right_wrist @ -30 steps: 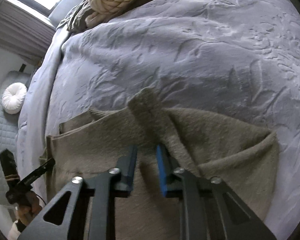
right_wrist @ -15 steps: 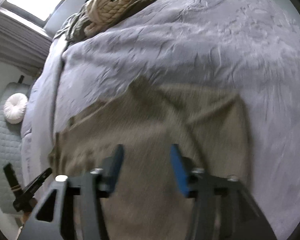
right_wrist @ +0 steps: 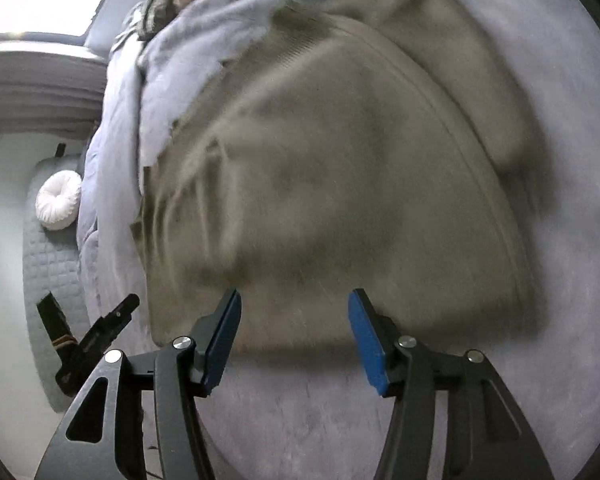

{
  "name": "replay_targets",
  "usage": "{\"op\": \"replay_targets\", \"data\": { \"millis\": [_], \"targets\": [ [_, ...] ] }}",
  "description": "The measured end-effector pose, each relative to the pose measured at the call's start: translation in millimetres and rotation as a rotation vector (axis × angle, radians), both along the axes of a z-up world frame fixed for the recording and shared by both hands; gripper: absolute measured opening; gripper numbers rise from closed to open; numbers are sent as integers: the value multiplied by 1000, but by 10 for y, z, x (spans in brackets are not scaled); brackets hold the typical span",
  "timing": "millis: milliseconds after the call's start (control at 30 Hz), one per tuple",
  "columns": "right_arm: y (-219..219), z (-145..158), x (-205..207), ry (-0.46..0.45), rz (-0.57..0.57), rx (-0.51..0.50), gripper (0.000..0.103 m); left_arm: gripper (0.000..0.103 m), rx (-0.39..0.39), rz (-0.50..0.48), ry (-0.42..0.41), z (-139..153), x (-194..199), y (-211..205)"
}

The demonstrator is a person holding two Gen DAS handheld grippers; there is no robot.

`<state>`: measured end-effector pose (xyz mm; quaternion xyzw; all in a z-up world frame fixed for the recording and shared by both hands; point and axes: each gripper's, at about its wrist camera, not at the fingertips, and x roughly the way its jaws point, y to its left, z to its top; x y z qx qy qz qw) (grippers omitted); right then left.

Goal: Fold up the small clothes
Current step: 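Open both tools and release the folded sweater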

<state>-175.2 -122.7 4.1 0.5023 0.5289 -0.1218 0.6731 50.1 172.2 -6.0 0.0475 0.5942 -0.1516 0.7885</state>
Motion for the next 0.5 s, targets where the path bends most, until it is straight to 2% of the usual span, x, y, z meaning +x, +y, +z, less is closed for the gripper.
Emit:
{"op": "replay_targets", "data": {
  "millis": [133, 200, 267, 333, 367, 400, 433, 467, 500],
  "targets": [
    [-120, -49, -377, 35, -155, 31, 60, 103, -25, 7, 53, -39, 29, 99],
    [-213, -80, -544, 23, -254, 47, 60, 103, -73, 17, 104, -95, 23, 210],
    [-310, -147, -651, 8, -343, 72, 60, 97, -112, 18, 147, -157, 8, 284],
    [-423, -238, -696, 3, -414, 95, 60, 74, -132, 17, 186, -231, 1, 314],
    [-464, -280, -692, 2, -437, 108, 55, 66, -145, 17, 212, -283, -7, 330],
    [-496, -305, -661, 15, -442, 105, 45, 47, -157, 14, 233, -330, -15, 332],
    [-511, -303, -604, 39, -420, 85, 16, 25, -167, 8, 249, -362, -24, 333],
    [-499, -281, -531, 51, -391, 61, 10, 17, -183, -1, 267, -394, -45, 332],
    [-487, -215, -440, 72, -337, 9, 10, 15, -191, -13, 267, -400, -71, 327]
  ]
}}
